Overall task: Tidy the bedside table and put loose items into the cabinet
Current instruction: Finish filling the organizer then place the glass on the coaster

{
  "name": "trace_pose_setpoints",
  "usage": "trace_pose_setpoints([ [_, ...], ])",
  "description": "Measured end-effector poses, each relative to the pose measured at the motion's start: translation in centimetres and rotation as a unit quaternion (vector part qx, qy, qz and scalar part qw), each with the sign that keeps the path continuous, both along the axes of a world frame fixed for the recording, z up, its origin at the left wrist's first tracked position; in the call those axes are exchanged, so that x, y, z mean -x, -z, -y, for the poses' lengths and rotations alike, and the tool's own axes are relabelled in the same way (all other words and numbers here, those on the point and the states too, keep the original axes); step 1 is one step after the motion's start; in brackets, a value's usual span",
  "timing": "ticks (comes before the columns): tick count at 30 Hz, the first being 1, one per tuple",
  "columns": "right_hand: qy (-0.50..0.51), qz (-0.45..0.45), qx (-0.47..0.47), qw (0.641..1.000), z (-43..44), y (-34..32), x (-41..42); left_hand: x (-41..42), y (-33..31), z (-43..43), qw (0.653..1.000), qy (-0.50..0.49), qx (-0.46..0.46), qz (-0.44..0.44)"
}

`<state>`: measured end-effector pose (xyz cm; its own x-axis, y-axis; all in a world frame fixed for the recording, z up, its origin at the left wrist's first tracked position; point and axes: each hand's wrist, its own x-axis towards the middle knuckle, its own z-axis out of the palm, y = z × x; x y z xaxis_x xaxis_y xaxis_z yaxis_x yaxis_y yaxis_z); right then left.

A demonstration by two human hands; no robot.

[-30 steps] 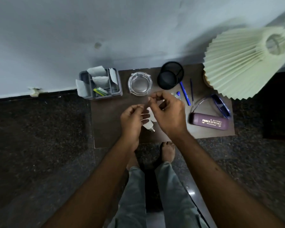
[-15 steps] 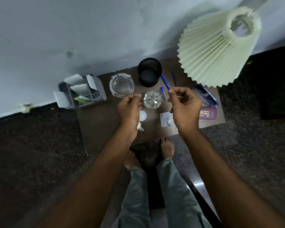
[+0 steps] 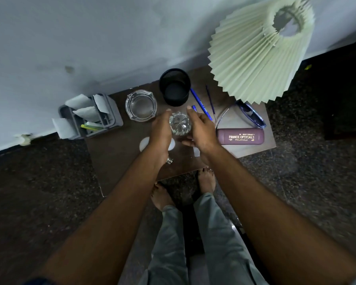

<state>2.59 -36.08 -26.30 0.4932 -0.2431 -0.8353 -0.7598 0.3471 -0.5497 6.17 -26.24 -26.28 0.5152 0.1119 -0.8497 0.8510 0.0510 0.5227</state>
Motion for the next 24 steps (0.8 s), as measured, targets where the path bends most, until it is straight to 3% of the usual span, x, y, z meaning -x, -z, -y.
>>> trace_pose_setpoints([
  [7,-0.003,-0.040,-0.010,0.999,-0.6,-0.2,-1.8,-0.2,-0.7,0.8,0.999,-0.040,0.029,-0.011],
  [12,0.021,-0.017,-0.015,1.000,0.2,-0.6,-1.3,0.7,-0.4,0.5,0.998,-0.037,0.051,0.025],
  [19,0.068,0.112,-0.017,0.991,0.7,-2.0,1.1,1.0,-1.9,0.1,0.995,-0.047,0.084,0.022],
  [24,-0.002,0.202,0.003,0.979,0.6,-2.4,2.5,0.7,-3.2,-0.5,0.993,-0.011,0.119,-0.016],
])
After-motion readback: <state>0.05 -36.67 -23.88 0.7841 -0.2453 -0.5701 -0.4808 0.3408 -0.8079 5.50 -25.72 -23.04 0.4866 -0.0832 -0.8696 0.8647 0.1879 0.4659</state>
